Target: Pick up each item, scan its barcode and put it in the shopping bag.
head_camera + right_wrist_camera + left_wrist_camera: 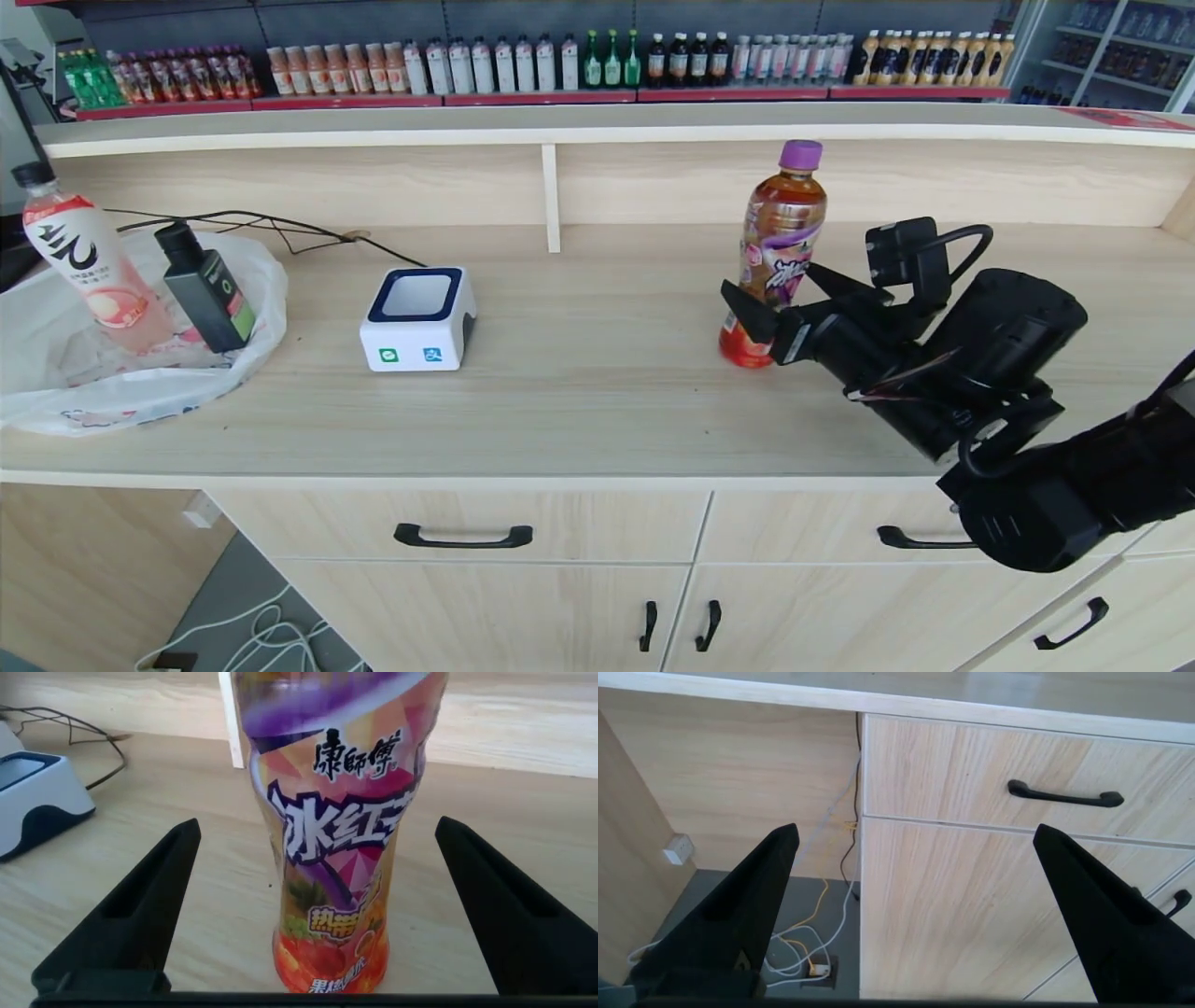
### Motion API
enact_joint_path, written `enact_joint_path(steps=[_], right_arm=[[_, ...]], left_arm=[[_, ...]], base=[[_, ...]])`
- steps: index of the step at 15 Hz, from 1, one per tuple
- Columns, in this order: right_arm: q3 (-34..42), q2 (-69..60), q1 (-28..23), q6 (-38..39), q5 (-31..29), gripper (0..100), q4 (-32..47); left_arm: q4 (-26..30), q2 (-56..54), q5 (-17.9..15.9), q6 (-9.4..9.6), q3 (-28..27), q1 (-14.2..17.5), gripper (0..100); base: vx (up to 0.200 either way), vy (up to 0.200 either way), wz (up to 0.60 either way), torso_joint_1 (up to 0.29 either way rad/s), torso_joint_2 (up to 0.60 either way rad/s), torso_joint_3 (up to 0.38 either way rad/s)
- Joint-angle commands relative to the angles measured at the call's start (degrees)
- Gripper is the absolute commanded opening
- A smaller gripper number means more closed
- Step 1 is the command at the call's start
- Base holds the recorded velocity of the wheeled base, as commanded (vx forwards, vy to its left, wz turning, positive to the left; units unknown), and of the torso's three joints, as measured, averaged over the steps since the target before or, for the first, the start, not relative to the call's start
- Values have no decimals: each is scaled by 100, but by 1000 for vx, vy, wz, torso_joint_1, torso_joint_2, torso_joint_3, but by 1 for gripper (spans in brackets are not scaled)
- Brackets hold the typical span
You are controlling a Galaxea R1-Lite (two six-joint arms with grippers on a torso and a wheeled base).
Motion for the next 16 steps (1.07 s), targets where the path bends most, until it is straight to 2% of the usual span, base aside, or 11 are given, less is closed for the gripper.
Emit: enact_joint_path(steps=[1, 10, 16], right_arm=[[-251, 265, -61, 0, 10, 100, 40], [-1270, 713, -52, -44, -104, 100, 576], [-1279, 740, -26, -105, -113, 100, 576]], left_arm=[[0, -2, 0, -4, 0, 1, 100], [0, -2, 0, -12, 0, 1, 100], [0, -2, 0, -12, 0, 1, 100]], base=[[0, 0, 0, 0, 0, 0], [0, 0, 0, 0, 0, 0], [0, 0, 0, 0, 0, 0]])
